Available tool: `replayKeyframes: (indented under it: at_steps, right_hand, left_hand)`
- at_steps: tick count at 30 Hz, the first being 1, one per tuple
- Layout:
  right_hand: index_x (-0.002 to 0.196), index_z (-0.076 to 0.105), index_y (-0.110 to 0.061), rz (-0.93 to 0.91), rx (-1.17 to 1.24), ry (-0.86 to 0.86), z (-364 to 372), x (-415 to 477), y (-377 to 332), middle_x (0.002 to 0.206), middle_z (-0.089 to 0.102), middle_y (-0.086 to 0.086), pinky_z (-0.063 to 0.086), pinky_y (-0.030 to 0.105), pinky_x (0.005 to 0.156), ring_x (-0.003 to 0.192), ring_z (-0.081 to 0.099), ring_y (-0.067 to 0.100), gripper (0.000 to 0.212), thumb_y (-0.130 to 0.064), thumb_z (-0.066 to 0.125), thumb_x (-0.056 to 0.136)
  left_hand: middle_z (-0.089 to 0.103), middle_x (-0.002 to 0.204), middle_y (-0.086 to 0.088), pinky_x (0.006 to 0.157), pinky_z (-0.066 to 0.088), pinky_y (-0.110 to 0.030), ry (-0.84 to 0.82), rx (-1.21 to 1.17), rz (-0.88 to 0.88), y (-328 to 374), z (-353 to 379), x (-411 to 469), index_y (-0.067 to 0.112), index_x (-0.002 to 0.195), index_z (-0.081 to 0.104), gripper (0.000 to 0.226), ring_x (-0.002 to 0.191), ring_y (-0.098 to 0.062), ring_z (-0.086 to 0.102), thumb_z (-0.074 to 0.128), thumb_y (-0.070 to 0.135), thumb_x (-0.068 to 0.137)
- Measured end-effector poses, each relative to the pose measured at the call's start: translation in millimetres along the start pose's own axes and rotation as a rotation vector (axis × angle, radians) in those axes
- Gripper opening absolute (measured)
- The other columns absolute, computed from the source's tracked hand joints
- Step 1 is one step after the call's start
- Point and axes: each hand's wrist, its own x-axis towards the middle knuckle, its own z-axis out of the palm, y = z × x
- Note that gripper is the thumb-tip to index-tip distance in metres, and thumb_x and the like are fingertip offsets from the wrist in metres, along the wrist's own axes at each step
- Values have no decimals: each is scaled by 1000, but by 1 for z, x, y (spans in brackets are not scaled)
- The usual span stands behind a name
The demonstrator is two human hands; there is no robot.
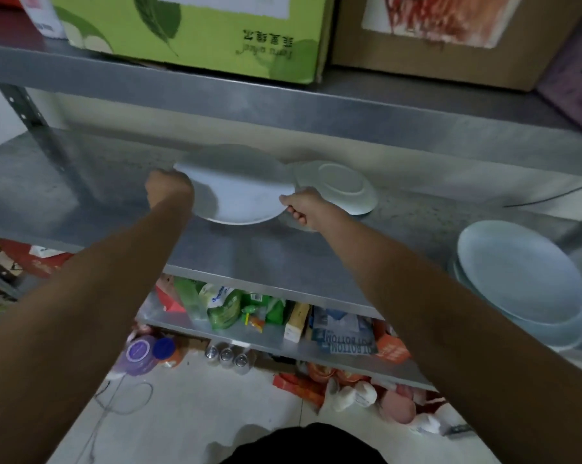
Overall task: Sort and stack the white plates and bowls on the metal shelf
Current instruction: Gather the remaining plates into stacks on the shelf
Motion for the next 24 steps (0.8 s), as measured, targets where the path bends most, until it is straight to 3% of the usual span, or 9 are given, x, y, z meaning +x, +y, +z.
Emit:
replayKeyframes:
  at_steps: [3, 6, 7, 10, 13, 15, 17, 19, 24]
  right_hand:
    - [63, 41, -12, -62, -61, 101, -54, -11, 7, 58, 38, 4, 20, 11, 26, 46, 29, 12, 34, -14, 53, 94]
    - [61, 40, -12, -62, -34, 229, -122, -28, 30, 56, 37, 5, 18, 12, 26, 44, 28, 14, 35, -14, 55, 93]
    - [61, 41, -12, -60, -51, 278, -147, -35, 40, 56, 37, 4, 21, 15, 28, 44, 29, 13, 35, -15, 56, 92]
    - [66, 46, -13, -37, -67, 416, -222, -62, 80, 57, 40, 2, 25, 19, 39, 46, 34, 12, 28, -16, 60, 90]
    - [61, 38, -15, 57, -96, 560, -294, -92, 129, 57, 42, 3, 27, 15, 35, 44, 36, 13, 37, -19, 62, 88]
    - [61, 36, -16, 124, -211, 649, -334, -115, 158, 67, 47, 6, 33, 20, 38, 49, 43, 17, 37, -24, 61, 88]
    - [79, 54, -8, 196, -335, 702, -363, -133, 181, 91, 59, 17, 48, 29, 58, 76, 60, 28, 23, -29, 58, 90]
    - [114, 57, 1, 253, -411, 763, -383, -146, 204, 119, 61, 21, 49, 34, 85, 109, 59, 35, 38, -29, 56, 91]
    - [114, 58, 2, 279, -455, 763, -401, -161, 241, 117, 63, 20, 47, 33, 85, 109, 59, 36, 35, -24, 54, 92]
  left_hand:
    - [56, 131, -25, 94, 42, -39, -26, -15, 184, 35, 25, -42, -7, 122, 55, 39, 121, -38, 53, 35, 18, 100]
    - [60, 121, -29, 87, 38, -38, -77, 65, 374, 63, 69, -90, 1, 79, 56, 34, 114, -39, 57, 35, 16, 101]
    - [58, 121, -31, 89, 37, -38, -115, 138, 439, 73, 84, -109, 0, 81, 56, 32, 115, -40, 54, 33, 11, 101]
    - [50, 131, -31, 101, 36, -42, -272, 288, 570, 103, 132, -173, -12, 128, 47, 35, 125, -43, 46, 29, 1, 100]
    - [50, 134, -31, 105, 35, -44, -450, 404, 699, 119, 174, -238, -11, 128, 51, 37, 128, -43, 44, 33, 4, 100]
    - [53, 134, -28, 106, 36, -40, -606, 428, 702, 122, 200, -279, -10, 126, 54, 37, 128, -39, 47, 39, 10, 99]
    - [56, 132, -27, 104, 39, -40, -715, 434, 698, 120, 219, -314, -10, 124, 57, 38, 125, -38, 52, 42, 13, 97]
    - [54, 133, -27, 103, 40, -41, -789, 452, 713, 119, 234, -344, -10, 125, 55, 38, 125, -39, 52, 42, 13, 98]
    - [46, 142, -23, 107, 37, -37, -797, 653, 857, 114, 257, -387, -6, 135, 45, 40, 131, -36, 46, 37, 14, 101]
